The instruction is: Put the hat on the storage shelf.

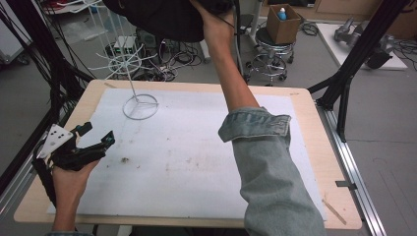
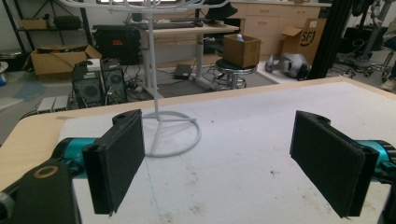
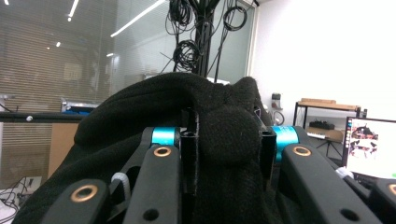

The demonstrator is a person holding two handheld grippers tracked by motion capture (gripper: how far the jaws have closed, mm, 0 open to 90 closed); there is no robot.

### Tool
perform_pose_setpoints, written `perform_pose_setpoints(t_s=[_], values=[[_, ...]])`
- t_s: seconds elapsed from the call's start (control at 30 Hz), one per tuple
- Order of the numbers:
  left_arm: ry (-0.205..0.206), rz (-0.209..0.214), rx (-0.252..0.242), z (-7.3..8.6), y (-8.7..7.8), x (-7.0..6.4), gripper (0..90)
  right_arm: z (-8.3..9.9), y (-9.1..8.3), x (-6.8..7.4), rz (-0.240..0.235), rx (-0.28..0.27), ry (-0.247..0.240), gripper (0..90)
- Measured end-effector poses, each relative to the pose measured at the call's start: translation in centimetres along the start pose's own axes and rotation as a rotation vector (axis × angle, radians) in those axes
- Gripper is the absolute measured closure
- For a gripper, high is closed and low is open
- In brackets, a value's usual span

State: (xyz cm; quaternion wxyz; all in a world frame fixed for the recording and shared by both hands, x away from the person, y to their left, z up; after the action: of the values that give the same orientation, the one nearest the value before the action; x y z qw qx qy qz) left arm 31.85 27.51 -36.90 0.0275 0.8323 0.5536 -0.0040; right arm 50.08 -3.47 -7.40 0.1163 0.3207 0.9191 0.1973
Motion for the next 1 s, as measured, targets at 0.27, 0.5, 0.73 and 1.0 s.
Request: perform_pose_setpoints(t_s=[0.27,0.5,0.73,1.0], values=[[-0.002,-0.004,0.002,0.1,-0.2,0.2,18.1,1.0,0.7,-0.4,0.040,-0.001,0.038,71.6],[-0.003,-0.004,0.000,0.1,-0.3,0.2,18.1,2.5,1.1,-0.7,0.051,0.027,0.080,71.1],[-0.002,0.001,0.000,0.1,-0.2,0.0,18.1,4.4,1.0,-0.8,0.061,0.075,0.106,68.5],[0.001,0.009,0.001,0.1,0.1,-0.3,18.1,6.5,0.3,-0.3,0.053,0.148,0.063,68.0]])
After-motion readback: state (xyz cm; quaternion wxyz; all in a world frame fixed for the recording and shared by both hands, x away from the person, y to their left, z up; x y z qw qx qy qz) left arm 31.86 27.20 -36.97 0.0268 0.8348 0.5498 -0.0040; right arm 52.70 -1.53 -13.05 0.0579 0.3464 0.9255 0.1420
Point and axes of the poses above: each handheld gripper's, and its own axes: y roughly forward along the jaws, z roughly out of its underside, x roughly to its left, the point moved 5 cm from there along y, roughly forward along the jaws, and after that the axes turned 11 degrees about -x, right-handed, at the moved point
